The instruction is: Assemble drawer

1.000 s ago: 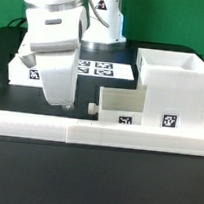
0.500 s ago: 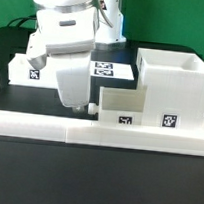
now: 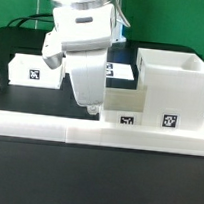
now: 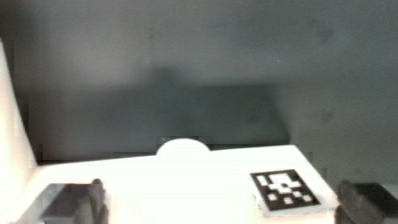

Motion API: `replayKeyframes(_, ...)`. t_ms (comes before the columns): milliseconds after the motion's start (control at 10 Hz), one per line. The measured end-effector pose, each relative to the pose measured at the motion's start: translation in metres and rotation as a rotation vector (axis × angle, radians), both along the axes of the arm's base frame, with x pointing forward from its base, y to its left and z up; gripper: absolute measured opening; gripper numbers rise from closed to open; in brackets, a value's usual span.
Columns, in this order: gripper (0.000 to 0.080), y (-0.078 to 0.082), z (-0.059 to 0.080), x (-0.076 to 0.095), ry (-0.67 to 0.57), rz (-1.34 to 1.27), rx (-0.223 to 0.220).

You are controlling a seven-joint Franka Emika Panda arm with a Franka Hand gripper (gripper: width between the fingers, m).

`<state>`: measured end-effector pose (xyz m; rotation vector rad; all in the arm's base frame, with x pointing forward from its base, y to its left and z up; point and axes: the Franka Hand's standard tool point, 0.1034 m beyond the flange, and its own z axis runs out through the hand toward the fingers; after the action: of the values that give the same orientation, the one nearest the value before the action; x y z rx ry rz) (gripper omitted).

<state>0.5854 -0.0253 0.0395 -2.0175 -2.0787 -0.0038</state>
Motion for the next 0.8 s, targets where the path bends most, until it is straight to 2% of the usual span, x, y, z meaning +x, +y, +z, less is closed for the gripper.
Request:
replayKeyframes(200, 0.0649, 0.002, 0.000, 0.000, 0.001, -0.006, 0.000)
replayKeyframes(600, 0.0649, 0.040, 0.000, 0.002, 0.006, 0.007, 0.016)
replayKeyframes(800, 0.0649, 0.037, 0.000, 0.002, 0.010, -0.020, 0.011)
